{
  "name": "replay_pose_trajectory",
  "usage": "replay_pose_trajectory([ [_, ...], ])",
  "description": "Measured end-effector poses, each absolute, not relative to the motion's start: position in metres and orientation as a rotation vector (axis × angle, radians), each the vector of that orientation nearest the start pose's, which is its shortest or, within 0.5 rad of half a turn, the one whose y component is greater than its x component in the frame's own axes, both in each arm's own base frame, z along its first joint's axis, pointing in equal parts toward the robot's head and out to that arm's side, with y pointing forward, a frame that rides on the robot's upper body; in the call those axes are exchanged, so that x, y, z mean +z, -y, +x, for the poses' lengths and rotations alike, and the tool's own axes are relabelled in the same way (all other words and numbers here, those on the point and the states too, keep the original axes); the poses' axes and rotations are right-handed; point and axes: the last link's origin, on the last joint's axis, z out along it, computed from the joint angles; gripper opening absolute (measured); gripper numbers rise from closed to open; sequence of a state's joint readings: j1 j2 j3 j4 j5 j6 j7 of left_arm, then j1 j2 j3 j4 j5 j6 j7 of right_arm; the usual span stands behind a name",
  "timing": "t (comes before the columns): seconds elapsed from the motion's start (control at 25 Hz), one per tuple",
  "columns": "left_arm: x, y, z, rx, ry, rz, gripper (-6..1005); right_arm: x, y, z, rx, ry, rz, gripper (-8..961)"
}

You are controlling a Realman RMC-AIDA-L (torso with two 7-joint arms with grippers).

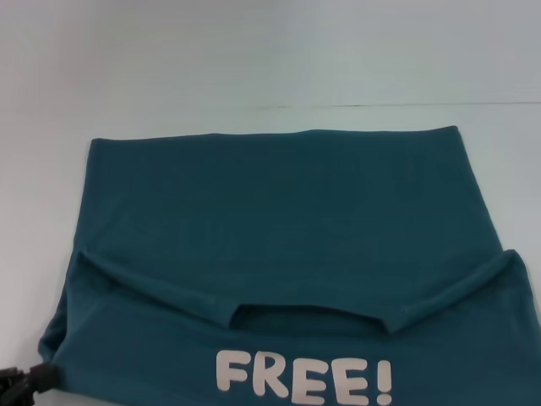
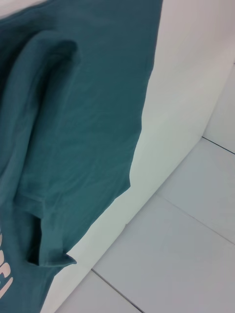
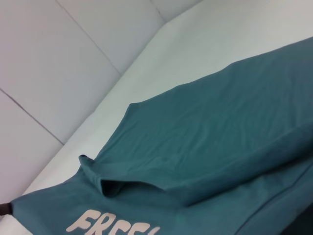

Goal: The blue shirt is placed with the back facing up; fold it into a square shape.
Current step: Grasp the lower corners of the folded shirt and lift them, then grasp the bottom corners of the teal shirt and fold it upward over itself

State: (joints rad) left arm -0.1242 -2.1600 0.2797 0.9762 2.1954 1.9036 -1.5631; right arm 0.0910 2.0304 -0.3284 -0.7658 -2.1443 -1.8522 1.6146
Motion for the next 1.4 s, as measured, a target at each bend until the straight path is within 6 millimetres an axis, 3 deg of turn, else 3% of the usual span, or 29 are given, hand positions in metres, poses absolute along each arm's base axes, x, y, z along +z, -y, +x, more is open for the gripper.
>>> replay_pose_trajectory([
  [0.2,0.062,-0.171,-0.357,-0.742,1.223,-2.351,4,0.071,-0.159,0.385,0.773,-1.401,-2.26,2],
  [0.4,0.065,-0.184,-0.354,-0.749,1.197,-2.362,4,0.078,-0.168,0.382,0.806,-1.352,-2.255,1],
  [0.6,0.073,-0.219,-0.348,-0.767,1.148,-2.352,4,0.089,-0.195,0.374,0.847,-1.275,-2.246,1],
  [0.68,0.076,-0.232,-0.346,-0.781,1.127,-2.336,4,0.095,-0.212,0.369,0.858,-1.236,-2.243,1],
  [0.76,0.079,-0.259,-0.341,-0.804,1.096,-2.303,4,0.1,-0.231,0.364,0.855,-1.202,-2.242,1],
  [0.84,0.079,-0.259,-0.341,-0.804,1.096,-2.303,5,0.105,-0.254,0.359,0.833,-1.171,-2.238,1],
  [0.92,0.078,-0.305,-0.333,-0.82,1.072,-2.224,5,0.105,-0.279,0.352,0.798,-1.132,-2.24,1],
  [1.0,0.077,-0.318,-0.33,-0.815,1.066,-2.204,5,0.104,-0.301,0.344,0.758,-1.094,-2.241,1],
  [1.08,0.073,-0.35,-0.322,-0.779,1.054,-2.141,5,0.102,-0.324,0.337,0.711,-1.059,-2.234,2],
  [1.12,0.073,-0.35,-0.322,-0.779,1.054,-2.141,5,0.1,-0.335,0.334,0.687,-1.045,-2.23,2],
  [1.4,0.06,-0.403,-0.305,-0.7,1.039,-2.01,5,0.081,-0.4,0.313,0.538,-0.97,-2.15,6],
])
